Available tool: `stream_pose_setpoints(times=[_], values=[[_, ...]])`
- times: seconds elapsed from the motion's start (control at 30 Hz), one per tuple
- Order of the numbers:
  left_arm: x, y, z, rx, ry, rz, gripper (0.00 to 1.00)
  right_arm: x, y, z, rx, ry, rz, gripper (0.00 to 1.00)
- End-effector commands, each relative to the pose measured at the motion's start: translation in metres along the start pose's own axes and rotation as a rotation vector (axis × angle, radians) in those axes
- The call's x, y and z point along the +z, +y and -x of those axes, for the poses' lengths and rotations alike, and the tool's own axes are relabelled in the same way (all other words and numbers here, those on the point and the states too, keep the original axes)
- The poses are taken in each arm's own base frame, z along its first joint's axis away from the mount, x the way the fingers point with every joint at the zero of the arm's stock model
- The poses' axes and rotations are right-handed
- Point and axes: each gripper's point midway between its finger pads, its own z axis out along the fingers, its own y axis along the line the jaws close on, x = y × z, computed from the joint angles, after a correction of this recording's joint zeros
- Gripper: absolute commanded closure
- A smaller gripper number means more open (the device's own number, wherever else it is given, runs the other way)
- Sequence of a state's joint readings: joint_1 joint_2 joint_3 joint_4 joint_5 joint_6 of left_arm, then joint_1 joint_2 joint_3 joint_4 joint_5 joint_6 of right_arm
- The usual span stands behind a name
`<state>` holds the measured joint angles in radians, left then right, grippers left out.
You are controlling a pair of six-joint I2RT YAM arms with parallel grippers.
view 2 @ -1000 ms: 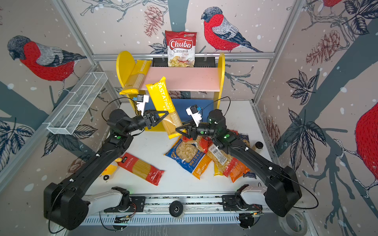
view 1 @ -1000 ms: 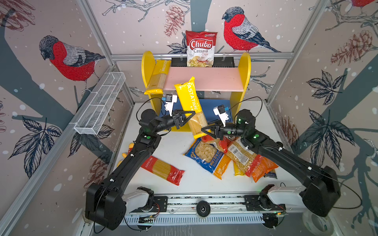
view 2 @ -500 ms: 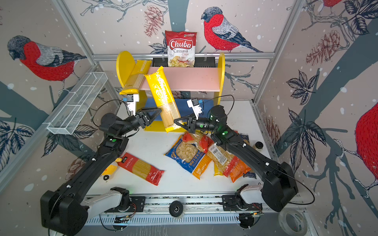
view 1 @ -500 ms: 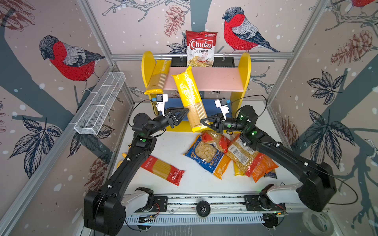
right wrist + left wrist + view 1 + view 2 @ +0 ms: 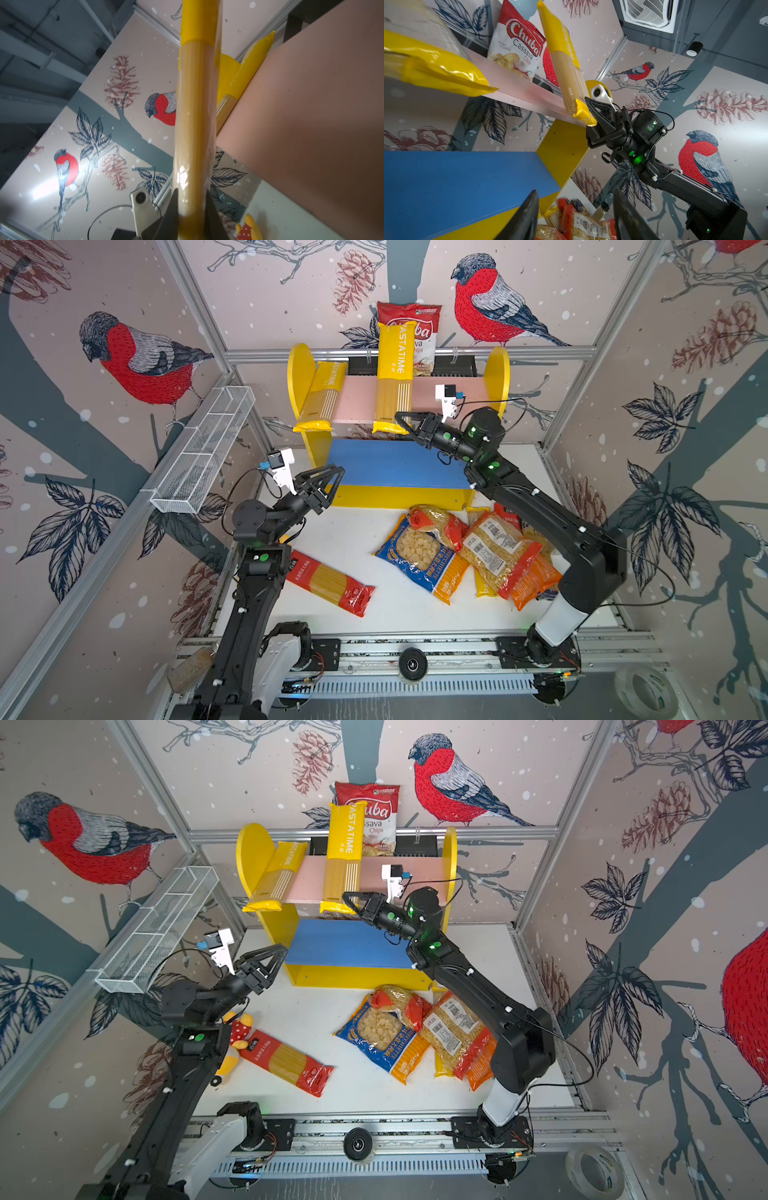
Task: Arrange pasta packages on shelves
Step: Place the pasta bag on the shelf.
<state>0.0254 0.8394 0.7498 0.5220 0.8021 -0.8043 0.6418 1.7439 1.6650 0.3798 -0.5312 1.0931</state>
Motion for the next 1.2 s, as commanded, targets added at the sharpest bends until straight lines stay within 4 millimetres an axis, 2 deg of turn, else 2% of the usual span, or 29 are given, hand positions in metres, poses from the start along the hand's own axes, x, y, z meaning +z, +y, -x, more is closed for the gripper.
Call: stream_pose_setpoints(times=[0.0,0.23,0.27,0.43,0.6,0.87,0.97,1.1,1.17], values=[[-0.005,0.014,-0.002,-0.002,0.005,0.078,0.43,0.019,0.020,0.010,0.078,-0.037,0.068,1.00],[-0.008,0.021,-0.003,-0.028,-0.008,0.112,0.44,0.058,0.019,-0.009,0.156,0.026,0.086,0.99],[-0.008,0.021,-0.002,-0.028,-0.009,0.113,0.43,0.061,0.018,-0.011,0.163,0.028,0.087,0.96],[-0.009,0.023,-0.004,-0.042,-0.017,0.111,0.43,0.073,0.011,-0.015,0.182,0.018,0.062,0.69],[-0.009,0.023,-0.006,-0.053,-0.017,0.107,0.43,0.074,0.003,-0.022,0.199,0.025,0.046,0.56],[-0.008,0.027,-0.008,-0.074,-0.023,0.096,0.43,0.077,-0.003,-0.042,0.218,0.053,0.037,0.62],[-0.008,0.027,-0.009,-0.078,-0.023,0.096,0.44,0.080,-0.005,-0.043,0.218,0.062,0.040,0.64],[-0.009,0.030,-0.012,-0.084,-0.022,0.104,0.44,0.081,-0.012,-0.040,0.210,0.054,0.026,0.75],[-0.010,0.031,-0.014,-0.093,-0.022,0.104,0.44,0.084,-0.013,-0.041,0.214,0.058,0.027,0.76]])
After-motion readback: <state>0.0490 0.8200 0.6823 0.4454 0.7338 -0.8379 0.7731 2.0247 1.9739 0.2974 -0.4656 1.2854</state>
